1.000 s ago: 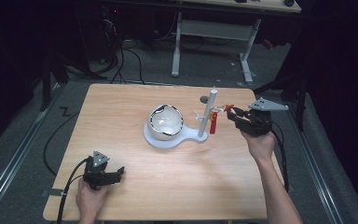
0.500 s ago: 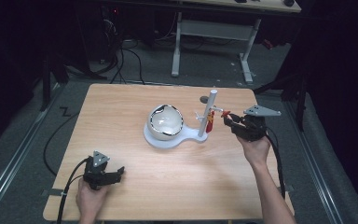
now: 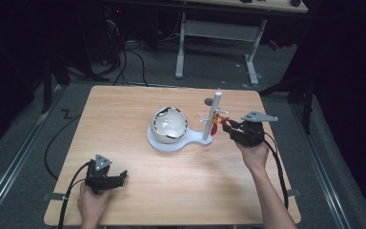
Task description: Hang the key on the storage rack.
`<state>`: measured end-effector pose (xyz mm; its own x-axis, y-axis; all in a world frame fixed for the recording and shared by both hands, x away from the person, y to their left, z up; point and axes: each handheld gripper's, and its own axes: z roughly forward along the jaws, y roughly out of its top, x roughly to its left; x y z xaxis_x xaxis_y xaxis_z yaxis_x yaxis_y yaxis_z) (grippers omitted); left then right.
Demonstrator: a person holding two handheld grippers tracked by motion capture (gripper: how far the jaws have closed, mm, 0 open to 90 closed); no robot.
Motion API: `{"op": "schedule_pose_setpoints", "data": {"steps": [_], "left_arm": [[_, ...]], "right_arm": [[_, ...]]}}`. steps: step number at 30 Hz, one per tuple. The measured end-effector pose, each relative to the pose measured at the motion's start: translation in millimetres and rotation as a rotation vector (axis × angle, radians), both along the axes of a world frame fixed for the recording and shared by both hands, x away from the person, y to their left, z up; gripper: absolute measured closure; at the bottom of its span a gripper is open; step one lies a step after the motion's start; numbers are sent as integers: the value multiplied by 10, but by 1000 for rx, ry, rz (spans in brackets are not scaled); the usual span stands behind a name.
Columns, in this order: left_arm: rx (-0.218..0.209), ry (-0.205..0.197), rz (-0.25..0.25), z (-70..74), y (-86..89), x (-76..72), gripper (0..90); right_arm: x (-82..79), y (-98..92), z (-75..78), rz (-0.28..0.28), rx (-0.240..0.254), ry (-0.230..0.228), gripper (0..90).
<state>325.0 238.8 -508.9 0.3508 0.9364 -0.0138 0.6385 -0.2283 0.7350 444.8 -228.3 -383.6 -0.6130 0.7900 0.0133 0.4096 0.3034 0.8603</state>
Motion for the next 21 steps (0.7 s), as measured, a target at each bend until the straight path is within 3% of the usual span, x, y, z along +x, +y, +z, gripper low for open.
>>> {"op": "schedule_pose_setpoints", "data": {"steps": [11,21], "left_arm": [[0,0,0,0,0,0,160],[0,0,0,0,0,0,160]], "right_arm": [[30,57,-83,5,-7,22,661],[-5,-24,-118,-7,14,28,619]]}}
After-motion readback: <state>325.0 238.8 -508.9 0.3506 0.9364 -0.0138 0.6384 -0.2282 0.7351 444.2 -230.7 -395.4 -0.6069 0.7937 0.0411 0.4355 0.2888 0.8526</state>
